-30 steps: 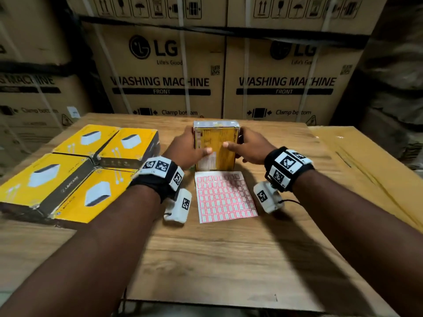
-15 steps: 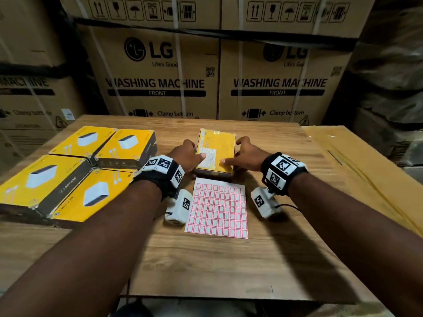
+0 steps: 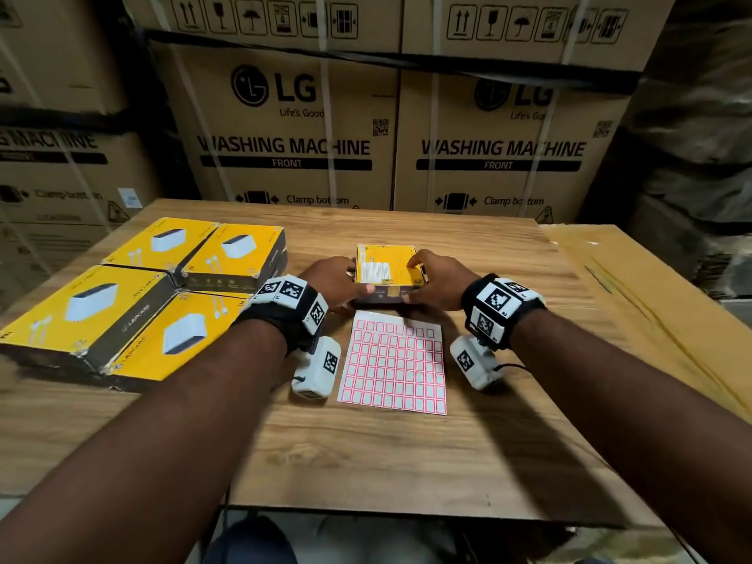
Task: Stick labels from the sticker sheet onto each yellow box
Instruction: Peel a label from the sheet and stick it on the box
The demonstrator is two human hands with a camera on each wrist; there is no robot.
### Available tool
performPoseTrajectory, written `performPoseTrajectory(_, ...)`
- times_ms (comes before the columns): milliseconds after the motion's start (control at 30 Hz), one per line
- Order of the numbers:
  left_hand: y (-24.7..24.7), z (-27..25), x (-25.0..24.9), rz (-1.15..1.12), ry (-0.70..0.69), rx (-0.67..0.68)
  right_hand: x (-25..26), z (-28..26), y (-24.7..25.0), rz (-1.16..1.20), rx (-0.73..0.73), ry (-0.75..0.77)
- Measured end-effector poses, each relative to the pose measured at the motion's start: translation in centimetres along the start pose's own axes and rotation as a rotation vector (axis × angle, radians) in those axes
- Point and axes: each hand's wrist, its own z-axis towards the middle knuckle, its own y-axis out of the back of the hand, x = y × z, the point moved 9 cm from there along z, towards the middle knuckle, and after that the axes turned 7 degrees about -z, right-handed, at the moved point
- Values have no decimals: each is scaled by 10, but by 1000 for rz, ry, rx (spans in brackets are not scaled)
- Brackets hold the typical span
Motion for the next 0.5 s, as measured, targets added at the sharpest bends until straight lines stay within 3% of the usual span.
performPoseTrajectory(100, 1, -3, 5, 71, 43, -1, 1, 0, 1, -45, -26, -1)
performPoseTrajectory(267, -15, -5, 22, 246, 170, 138, 6, 1, -2, -118, -41, 1)
performPoseTrajectory(500, -23, -14, 10, 326, 188, 103, 10, 2, -6, -183, -53, 3)
